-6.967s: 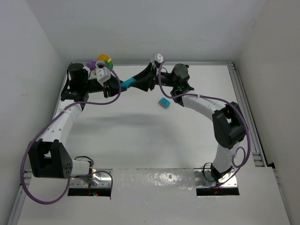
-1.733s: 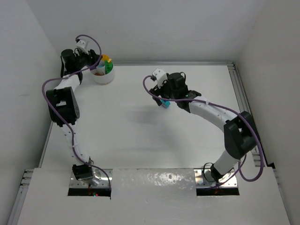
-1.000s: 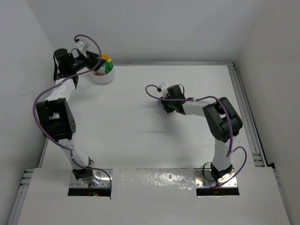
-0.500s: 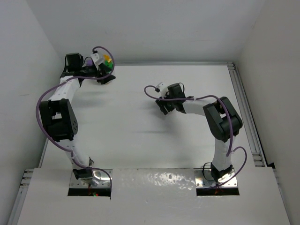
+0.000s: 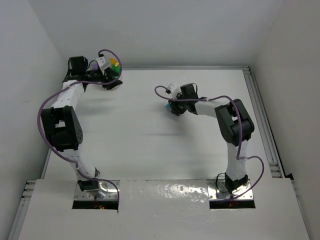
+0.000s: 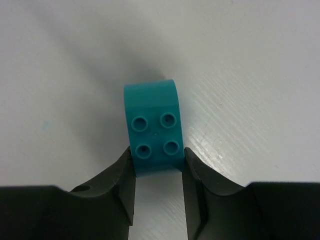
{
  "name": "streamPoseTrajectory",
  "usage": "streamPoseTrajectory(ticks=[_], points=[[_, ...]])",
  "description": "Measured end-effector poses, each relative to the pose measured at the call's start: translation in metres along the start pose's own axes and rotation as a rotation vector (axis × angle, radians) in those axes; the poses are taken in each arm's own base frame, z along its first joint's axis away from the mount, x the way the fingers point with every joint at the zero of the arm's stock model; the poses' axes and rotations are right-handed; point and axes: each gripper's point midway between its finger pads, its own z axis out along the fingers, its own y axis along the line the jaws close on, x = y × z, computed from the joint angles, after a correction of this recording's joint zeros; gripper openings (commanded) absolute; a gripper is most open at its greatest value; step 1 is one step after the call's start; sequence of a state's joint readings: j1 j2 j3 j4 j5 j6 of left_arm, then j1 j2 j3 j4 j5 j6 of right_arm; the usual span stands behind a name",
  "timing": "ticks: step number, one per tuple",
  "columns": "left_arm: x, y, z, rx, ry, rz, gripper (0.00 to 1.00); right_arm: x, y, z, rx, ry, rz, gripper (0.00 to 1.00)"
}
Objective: Sort the legos into containers by color
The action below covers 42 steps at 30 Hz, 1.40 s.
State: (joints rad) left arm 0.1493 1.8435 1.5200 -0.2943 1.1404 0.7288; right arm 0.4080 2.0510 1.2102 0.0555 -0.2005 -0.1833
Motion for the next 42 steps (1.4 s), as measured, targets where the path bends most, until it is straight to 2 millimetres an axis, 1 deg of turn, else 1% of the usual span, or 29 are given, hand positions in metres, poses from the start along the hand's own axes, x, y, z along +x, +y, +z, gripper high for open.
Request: streamPoseTrajectory(ticks=[2, 4, 5, 6, 7, 9, 10, 11, 13, 15, 16, 17, 19, 21, 23, 26, 27, 29, 31, 32, 34, 35, 37, 38, 39, 40, 41, 42], points=[[0.002, -0.003, 0.000, 0.011, 0.010, 0.022, 0.50, 0.001, 0.003, 0.000, -0.017, -0.006, -0.011, 0.00], [0.006, -0.012, -0.001, 0.048, 0.041, 0.078, 0.54, 0.004, 0.010, -0.006, -0.040, -0.011, -0.030, 0.00], [0.008, -0.018, 0.000, 0.075, 0.060, 0.127, 0.58, 0.005, 0.014, -0.011, -0.052, -0.014, -0.039, 0.00], [0.009, -0.024, 0.000, 0.103, 0.088, 0.174, 0.62, 0.001, 0.017, -0.015, -0.064, -0.026, -0.049, 0.00], [0.012, -0.035, 0.001, 0.149, 0.114, 0.235, 0.66, -0.005, 0.021, -0.020, -0.080, -0.046, -0.068, 0.00], [0.014, -0.065, 0.008, 0.259, 0.137, 0.304, 0.67, -0.028, 0.032, -0.031, -0.108, -0.108, -0.129, 0.00], [0.016, -0.080, 0.011, 0.310, 0.138, 0.313, 0.68, -0.045, 0.041, -0.037, -0.118, -0.149, -0.184, 0.00], [0.018, -0.094, 0.014, 0.355, 0.134, 0.309, 0.68, -0.058, 0.052, -0.042, -0.133, -0.183, -0.232, 0.00], [0.020, -0.117, 0.019, 0.430, 0.127, 0.291, 0.68, -0.087, 0.080, -0.050, -0.174, -0.264, -0.316, 0.00], [0.022, -0.129, 0.021, 0.472, 0.127, 0.279, 0.68, -0.116, 0.109, -0.055, -0.222, -0.356, -0.374, 0.00], [0.022, -0.135, 0.023, 0.489, 0.126, 0.273, 0.68, -0.128, 0.122, -0.057, -0.244, -0.394, -0.393, 0.00], [0.022, -0.140, 0.024, 0.503, 0.127, 0.270, 0.68, -0.136, 0.129, -0.059, -0.257, -0.421, -0.403, 0.00], [0.022, -0.147, 0.025, 0.523, 0.128, 0.262, 0.68, -0.151, 0.137, -0.061, -0.271, -0.469, -0.409, 0.00], [0.021, -0.151, 0.025, 0.534, 0.130, 0.257, 0.68, -0.166, 0.137, -0.061, -0.269, -0.515, -0.407, 0.00], [0.021, -0.151, 0.026, 0.537, 0.129, 0.263, 0.65, -0.170, 0.138, -0.061, -0.275, -0.532, -0.400, 0.00], [0.021, -0.151, 0.026, 0.537, 0.127, 0.270, 0.57, -0.171, 0.140, -0.060, -0.287, -0.537, -0.388, 0.00], [0.021, -0.151, 0.026, 0.537, 0.125, 0.272, 0.52, -0.171, 0.141, -0.060, -0.292, -0.539, -0.387, 0.00], [0.020, -0.151, 0.027, 0.537, 0.120, 0.275, 0.47, -0.171, 0.144, -0.060, -0.301, -0.540, -0.384, 0.00], [0.019, -0.150, 0.027, 0.536, 0.114, 0.277, 0.41, -0.171, 0.146, -0.060, -0.310, -0.541, -0.378, 0.00], [0.019, -0.150, 0.027, 0.534, 0.110, 0.280, 0.34, -0.170, 0.147, -0.059, -0.314, -0.541, -0.375, 0.00], [0.018, -0.149, 0.028, 0.532, 0.106, 0.288, 0.27, -0.170, 0.149, -0.060, -0.322, -0.541, -0.369, 0.00], [0.018, -0.148, 0.028, 0.531, 0.104, 0.290, 0.20, -0.171, 0.149, -0.060, -0.323, -0.542, -0.366, 0.00], [0.017, -0.148, 0.028, 0.529, 0.101, 0.289, 0.12, -0.172, 0.151, -0.060, -0.326, -0.545, -0.360, 0.00], [0.017, -0.148, 0.029, 0.529, 0.099, 0.286, 0.04, -0.172, 0.151, -0.060, -0.327, -0.545, -0.358, 0.00], [0.017, -0.148, 0.029, 0.528, 0.100, 0.283, 0.02, -0.172, 0.151, -0.060, -0.328, -0.545, -0.355, 0.03], [0.017, -0.148, 0.029, 0.527, 0.101, 0.276, 0.00, -0.172, 0.151, -0.060, -0.329, -0.544, -0.349, 0.12], [0.017, -0.147, 0.029, 0.522, 0.104, 0.267, 0.00, -0.172, 0.151, -0.060, -0.328, -0.545, -0.341, 0.26], [0.017, -0.146, 0.030, 0.516, 0.107, 0.257, 0.00, -0.173, 0.150, -0.060, -0.324, -0.545, -0.327, 0.53]])
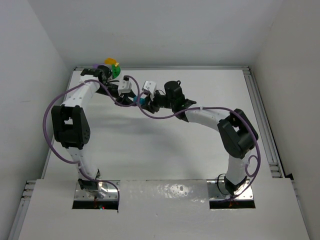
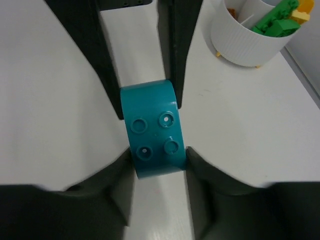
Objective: Sort the legos into containers by color
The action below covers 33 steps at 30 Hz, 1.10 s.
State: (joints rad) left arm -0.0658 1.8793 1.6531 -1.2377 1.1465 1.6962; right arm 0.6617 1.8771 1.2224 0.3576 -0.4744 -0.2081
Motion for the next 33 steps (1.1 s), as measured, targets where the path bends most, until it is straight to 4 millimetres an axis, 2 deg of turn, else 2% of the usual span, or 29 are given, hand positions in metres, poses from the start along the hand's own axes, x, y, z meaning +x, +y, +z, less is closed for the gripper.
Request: streamPoseTrajectory(ticks=[3, 5, 8, 11, 13, 16, 19, 22, 26, 28, 30, 33], points=[[0.001, 0.003, 0.000, -0.024, 0.004, -0.128, 0.00, 0.001, -0.009, 0.000, 0.066, -0.010, 0.047, 0.85], [0.005, 0.017, -0.002, -0.087, 0.030, -0.264, 0.00, 0.004, -0.019, -0.003, 0.131, -0.021, 0.094, 0.90], [0.023, 0.054, -0.019, -0.301, 0.135, -0.469, 0.00, 0.022, -0.037, -0.016, 0.231, -0.003, 0.190, 0.94], [0.030, 0.091, -0.060, -0.563, 0.227, -0.642, 0.00, 0.045, -0.057, -0.035, 0.329, 0.039, 0.246, 0.96], [0.016, 0.121, -0.092, -0.728, 0.248, -0.683, 0.00, 0.055, -0.067, -0.048, 0.383, 0.064, 0.262, 0.96], [-0.013, 0.162, -0.144, -0.954, 0.220, -0.695, 0.00, 0.053, -0.073, -0.059, 0.423, 0.065, 0.262, 0.96], [-0.020, 0.179, -0.178, -1.089, 0.186, -0.747, 0.00, 0.044, -0.071, -0.060, 0.422, 0.047, 0.260, 0.96], [0.005, 0.186, -0.197, -1.177, 0.196, -0.841, 0.00, 0.044, -0.070, -0.060, 0.420, 0.040, 0.273, 0.96], [0.062, 0.185, -0.204, -1.248, 0.276, -0.972, 0.00, 0.049, -0.065, -0.060, 0.413, 0.052, 0.290, 0.96], [0.084, 0.185, -0.204, -1.268, 0.314, -1.009, 0.00, 0.050, -0.065, -0.060, 0.411, 0.053, 0.292, 0.96], [0.093, 0.185, -0.204, -1.284, 0.330, -1.017, 0.00, 0.051, -0.064, -0.060, 0.410, 0.055, 0.295, 0.96], [0.094, 0.192, -0.209, -1.317, 0.323, -0.998, 0.00, 0.056, -0.061, -0.061, 0.406, 0.066, 0.306, 0.96]])
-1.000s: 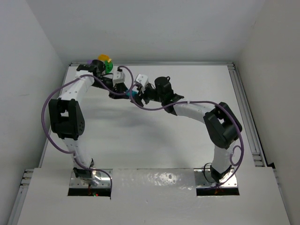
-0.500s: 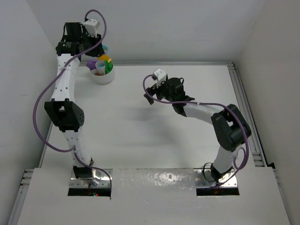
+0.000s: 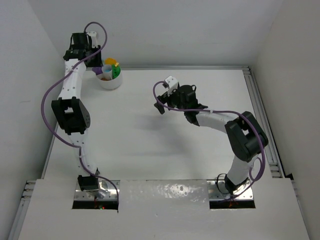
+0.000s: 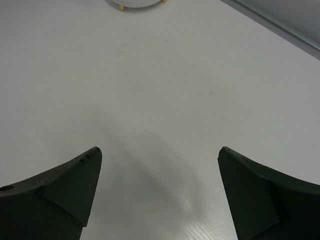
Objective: Sort the legos into containers by color
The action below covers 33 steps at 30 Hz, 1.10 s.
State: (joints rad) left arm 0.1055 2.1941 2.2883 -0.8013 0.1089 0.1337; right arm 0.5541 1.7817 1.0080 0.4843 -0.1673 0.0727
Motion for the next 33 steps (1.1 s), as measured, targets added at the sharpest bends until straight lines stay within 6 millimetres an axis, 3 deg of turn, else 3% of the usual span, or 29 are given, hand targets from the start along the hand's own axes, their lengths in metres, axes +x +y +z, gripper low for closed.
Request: streamPoseTrajectory(ticks=[4, 14, 21, 29, 33], points=[[-0.008, 0.001, 0.008, -0.005, -0.050, -0.009, 0.00, 0.004, 0.001, -0.002, -0.001, 0.016, 0.006, 0.96], [0.017, -0.001, 0.051, 0.012, -0.011, -0.051, 0.00, 0.010, 0.002, -0.005, -0.003, 0.045, 0.007, 0.96], [0.009, -0.010, 0.057, 0.033, -0.046, -0.050, 0.00, 0.013, 0.002, -0.007, -0.004, 0.062, 0.010, 0.96], [0.015, -0.014, 0.065, 0.041, -0.031, -0.047, 0.19, 0.003, 0.002, -0.011, -0.002, 0.043, 0.000, 0.97], [0.018, -0.014, 0.068, 0.038, -0.024, -0.047, 0.20, 0.004, 0.002, -0.012, -0.002, 0.050, 0.001, 0.97]])
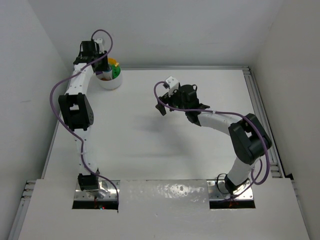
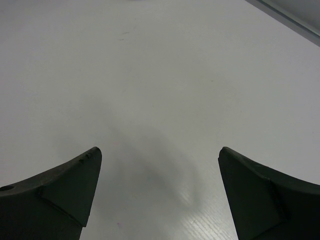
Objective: Sort the legos into containers by color
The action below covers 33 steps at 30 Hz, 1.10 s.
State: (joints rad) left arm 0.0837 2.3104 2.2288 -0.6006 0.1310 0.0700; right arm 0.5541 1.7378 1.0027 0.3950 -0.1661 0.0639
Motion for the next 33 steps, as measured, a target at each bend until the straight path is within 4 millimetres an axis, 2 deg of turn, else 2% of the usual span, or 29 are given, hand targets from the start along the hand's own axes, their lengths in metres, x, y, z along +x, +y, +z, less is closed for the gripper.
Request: streamPoseTrajectory(ticks=[9, 25, 29, 33], points=[[-0.002, 0.003, 0.001, -0.016, -0.007, 0.002, 0.40, 0.002, 0.000, 0.000, -0.001, 0.010, -0.002, 0.97], [-0.007, 0.004, 0.001, -0.024, -0.029, 0.003, 0.46, 0.004, 0.000, -0.001, -0.002, 0.016, -0.001, 0.98], [-0.012, 0.008, -0.001, -0.045, -0.039, 0.008, 0.49, 0.010, -0.001, -0.002, 0.008, 0.042, 0.011, 0.99], [-0.025, 0.016, -0.016, -0.082, -0.066, 0.015, 0.51, 0.008, -0.016, -0.004, 0.084, 0.066, 0.075, 0.99]])
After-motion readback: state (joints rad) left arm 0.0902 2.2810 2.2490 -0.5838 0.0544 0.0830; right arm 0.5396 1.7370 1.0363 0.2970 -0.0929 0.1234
